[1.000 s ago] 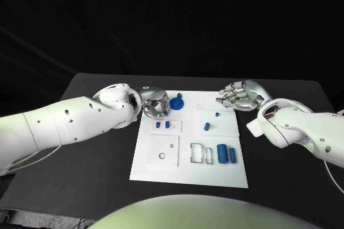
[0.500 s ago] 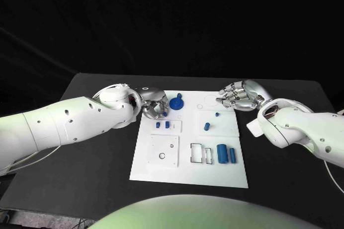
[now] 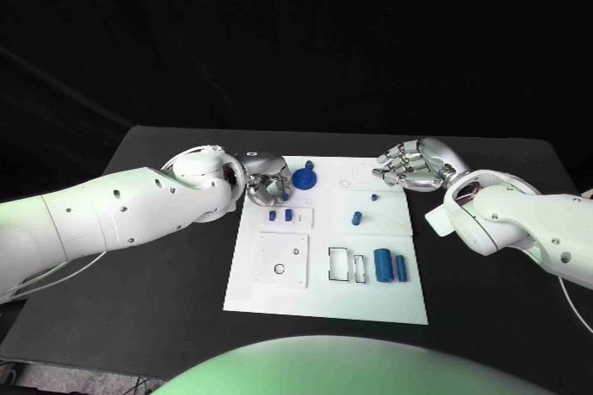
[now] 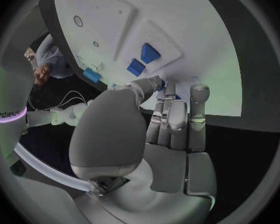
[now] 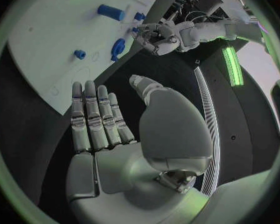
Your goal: Assemble the parts on the task board
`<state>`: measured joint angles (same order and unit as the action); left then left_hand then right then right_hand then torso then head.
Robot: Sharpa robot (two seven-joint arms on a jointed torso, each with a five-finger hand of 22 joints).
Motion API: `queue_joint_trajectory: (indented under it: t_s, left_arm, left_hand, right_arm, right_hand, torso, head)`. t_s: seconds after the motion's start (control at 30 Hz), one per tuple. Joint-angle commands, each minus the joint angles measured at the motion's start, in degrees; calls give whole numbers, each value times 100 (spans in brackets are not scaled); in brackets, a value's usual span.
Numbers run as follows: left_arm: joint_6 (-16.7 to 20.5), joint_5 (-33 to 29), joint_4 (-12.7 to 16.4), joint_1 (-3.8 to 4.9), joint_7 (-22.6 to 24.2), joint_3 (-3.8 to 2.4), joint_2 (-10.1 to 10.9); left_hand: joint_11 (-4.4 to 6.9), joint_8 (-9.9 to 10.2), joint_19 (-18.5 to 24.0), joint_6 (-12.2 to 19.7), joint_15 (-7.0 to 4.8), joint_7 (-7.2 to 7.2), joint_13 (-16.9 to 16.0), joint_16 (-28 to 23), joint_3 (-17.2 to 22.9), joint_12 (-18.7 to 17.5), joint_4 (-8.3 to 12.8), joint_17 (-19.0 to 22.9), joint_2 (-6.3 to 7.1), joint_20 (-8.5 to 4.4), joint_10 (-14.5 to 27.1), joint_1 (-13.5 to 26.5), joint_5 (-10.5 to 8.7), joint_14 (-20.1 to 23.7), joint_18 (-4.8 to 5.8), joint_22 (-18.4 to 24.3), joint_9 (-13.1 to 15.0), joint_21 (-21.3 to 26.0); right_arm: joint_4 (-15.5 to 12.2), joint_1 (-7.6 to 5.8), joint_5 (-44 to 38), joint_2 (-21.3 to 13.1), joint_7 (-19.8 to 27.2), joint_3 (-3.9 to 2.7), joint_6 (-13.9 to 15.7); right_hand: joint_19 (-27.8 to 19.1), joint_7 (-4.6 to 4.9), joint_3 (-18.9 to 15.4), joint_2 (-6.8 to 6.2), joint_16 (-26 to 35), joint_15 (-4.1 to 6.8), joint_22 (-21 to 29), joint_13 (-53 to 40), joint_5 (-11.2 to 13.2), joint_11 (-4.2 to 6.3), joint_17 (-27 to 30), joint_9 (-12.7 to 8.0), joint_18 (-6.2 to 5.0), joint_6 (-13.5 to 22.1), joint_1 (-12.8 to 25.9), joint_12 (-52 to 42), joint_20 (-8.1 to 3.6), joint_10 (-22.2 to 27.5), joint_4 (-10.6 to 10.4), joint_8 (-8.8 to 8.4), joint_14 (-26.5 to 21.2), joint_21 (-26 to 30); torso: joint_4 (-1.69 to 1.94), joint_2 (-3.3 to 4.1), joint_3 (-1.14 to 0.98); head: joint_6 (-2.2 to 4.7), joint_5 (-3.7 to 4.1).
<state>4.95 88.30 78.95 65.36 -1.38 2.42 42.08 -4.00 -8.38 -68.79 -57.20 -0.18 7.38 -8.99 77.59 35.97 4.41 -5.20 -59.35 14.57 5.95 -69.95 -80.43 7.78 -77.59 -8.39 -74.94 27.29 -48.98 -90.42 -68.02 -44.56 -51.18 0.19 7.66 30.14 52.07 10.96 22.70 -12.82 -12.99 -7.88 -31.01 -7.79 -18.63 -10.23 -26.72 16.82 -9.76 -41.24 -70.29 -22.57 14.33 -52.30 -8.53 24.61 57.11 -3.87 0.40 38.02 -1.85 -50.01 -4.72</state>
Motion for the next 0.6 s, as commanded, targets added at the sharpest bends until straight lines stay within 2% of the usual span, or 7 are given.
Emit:
queue_joint_trajectory:
  t_s: [0.03, 0.2, 0.27, 0.6]
  left_arm:
    - [-20, -90, -2, -4, 68, 1, -12]
    - [-16, -100, -19, -4, 27, 2, -3]
    - [-19, -102, -24, -4, 12, 2, 1]
    - [-3, -109, -32, -4, -41, 2, 28]
  left_hand:
    - [-20, 76, 30, 121, 58, 1, 5, 31, 16, -50, 29, 34, 19, 32, -45, 69, -1, 12, 101, -504, -47, -27]
    - [-45, 140, 44, 228, 78, 23, 8, 27, 28, -69, 38, 75, 41, 50, -40, 98, 1, 34, 100, -501, -88, -34]
    - [-65, 168, 54, 277, 94, 74, 10, 26, 33, -74, 38, 98, 53, 62, -34, 118, 1, 47, 100, -499, -109, -33]
    - [-102, 217, 69, 370, 126, 96, 18, 20, 42, -85, 50, 143, 82, 88, 5, 139, 3, 73, 101, -495, -146, -36]
  right_arm:
    - [-5, 4, -36, -1, 50, -1, -21]
    - [-4, 4, -39, -4, 46, -1, -25]
    - [-3, 4, -43, -5, 43, -1, -29]
    - [7, 5, -158, -6, -57, -1, -138]
  right_hand:
    - [-51, 237, 8, 57, 40, 1, 19, 17, -39, 9, 14, -13, -57, -24, 10, -29, -8, 42, 31, 24, -36, 5]
    - [-51, 237, 8, 57, 40, 1, 19, 17, -39, 9, 14, -13, -57, -24, 10, -29, -8, 42, 31, 24, -36, 5]
    - [-51, 237, 8, 57, 40, 1, 19, 17, -39, 9, 14, -13, -57, -24, 10, -29, -8, 42, 31, 24, -36, 5]
    - [-68, 245, 9, 39, 77, -13, 54, 62, -26, -9, 35, -28, -55, -30, -20, 9, 1, 116, 78, 39, -56, 5]
  torso:
    - [-5, -3, -2]
    - [-4, -2, -2]
    - [-3, -3, -2]
    - [-2, -2, -1]
  head:
    - [1, -3]
    - [1, 3]
    - [1, 3]
    - [1, 6]
